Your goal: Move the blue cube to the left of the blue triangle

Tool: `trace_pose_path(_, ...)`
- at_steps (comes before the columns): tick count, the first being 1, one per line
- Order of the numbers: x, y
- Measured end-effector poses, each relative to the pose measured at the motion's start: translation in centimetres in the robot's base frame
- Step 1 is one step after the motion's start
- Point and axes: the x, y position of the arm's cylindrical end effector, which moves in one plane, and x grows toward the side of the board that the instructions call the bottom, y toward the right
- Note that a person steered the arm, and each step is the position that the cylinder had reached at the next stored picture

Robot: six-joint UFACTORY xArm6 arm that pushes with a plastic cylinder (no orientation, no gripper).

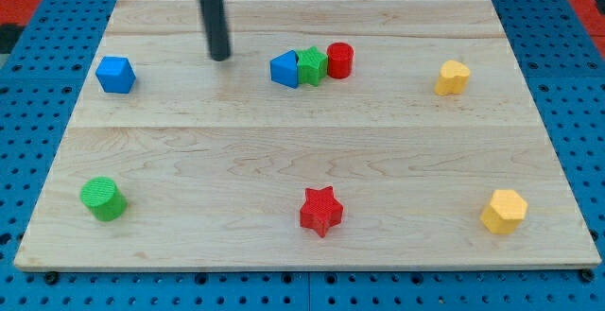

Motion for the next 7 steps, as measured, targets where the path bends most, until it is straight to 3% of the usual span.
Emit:
trace_pose_path(1, 0.0, -10.5)
trace_pose_path(2, 0.0, -14.8)
trace_pose_path(3, 0.8, -15.1)
trace_pose_path(4, 4.5, -15.1)
trace_pose_path(5, 5.0, -13.6)
trace_pose_path(7, 4.2, -0.7)
